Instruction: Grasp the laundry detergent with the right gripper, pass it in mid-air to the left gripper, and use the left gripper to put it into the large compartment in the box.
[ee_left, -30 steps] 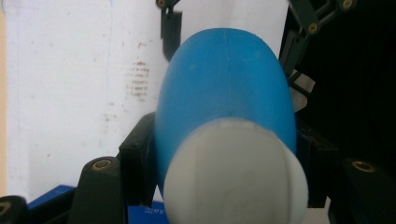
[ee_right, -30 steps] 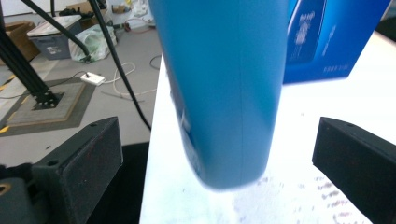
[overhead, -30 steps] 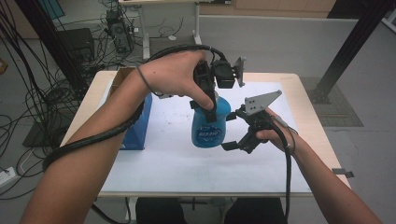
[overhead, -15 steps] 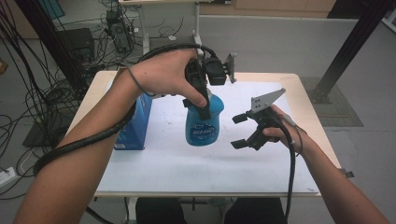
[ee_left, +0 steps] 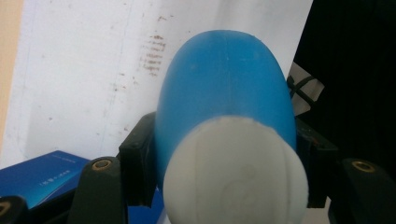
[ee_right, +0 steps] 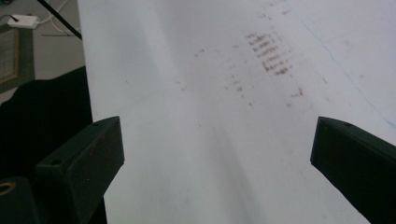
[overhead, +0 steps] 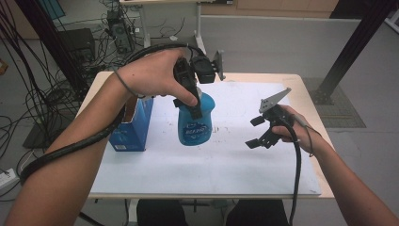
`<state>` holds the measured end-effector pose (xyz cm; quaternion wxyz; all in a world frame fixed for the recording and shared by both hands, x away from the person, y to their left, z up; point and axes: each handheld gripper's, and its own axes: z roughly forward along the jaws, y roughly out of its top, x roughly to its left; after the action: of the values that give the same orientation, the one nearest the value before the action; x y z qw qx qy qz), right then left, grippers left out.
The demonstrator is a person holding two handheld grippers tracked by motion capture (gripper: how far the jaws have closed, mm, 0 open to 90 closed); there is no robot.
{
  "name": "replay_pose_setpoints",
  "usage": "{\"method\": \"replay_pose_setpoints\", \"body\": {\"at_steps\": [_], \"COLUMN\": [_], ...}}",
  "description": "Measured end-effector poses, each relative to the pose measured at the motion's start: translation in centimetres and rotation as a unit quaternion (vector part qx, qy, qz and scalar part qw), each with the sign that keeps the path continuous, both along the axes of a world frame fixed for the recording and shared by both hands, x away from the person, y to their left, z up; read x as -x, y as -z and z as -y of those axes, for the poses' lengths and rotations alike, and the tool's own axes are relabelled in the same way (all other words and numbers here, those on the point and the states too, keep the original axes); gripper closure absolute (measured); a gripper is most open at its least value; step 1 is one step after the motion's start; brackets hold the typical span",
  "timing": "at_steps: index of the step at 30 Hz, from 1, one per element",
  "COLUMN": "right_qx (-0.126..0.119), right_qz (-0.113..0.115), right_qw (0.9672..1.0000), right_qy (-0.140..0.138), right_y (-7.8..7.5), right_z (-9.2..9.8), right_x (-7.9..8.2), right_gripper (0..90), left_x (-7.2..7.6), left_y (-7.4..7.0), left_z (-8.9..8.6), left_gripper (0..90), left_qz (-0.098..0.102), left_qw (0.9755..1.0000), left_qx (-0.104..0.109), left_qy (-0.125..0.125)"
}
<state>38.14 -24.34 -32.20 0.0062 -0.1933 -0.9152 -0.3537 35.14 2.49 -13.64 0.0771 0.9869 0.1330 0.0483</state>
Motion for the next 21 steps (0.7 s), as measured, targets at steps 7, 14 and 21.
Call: {"method": "replay_pose_setpoints", "body": {"at_steps": [7, 14, 21], "right_qx": [0.057, 0.12, 0.159], "right_qz": [-0.012, -0.001, 0.006], "right_qw": [0.9971, 0.989, 0.982], "right_qy": [0.049, 0.087, 0.102], "right_y": [0.6, 1.1, 1.5], "right_z": [1.9, 2.8, 3.2], "right_x": [-1.0, -1.5, -1.8], "right_gripper": [2.2, 2.8, 3.3], "left_x": [-0.3, -0.3, -0.6], "left_y": [-0.1, -0.5, -1.0], "left_z": [-0.9, -1.1, -1.3], "left_gripper": [37.7, 37.7, 37.7], "left_qz": [-0.003, 0.005, -0.004], "left_qw": [0.9999, 0.9995, 0.9971], "left_qx": [0.007, 0.006, 0.005], "left_qy": [-0.015, -0.031, -0.076]}}
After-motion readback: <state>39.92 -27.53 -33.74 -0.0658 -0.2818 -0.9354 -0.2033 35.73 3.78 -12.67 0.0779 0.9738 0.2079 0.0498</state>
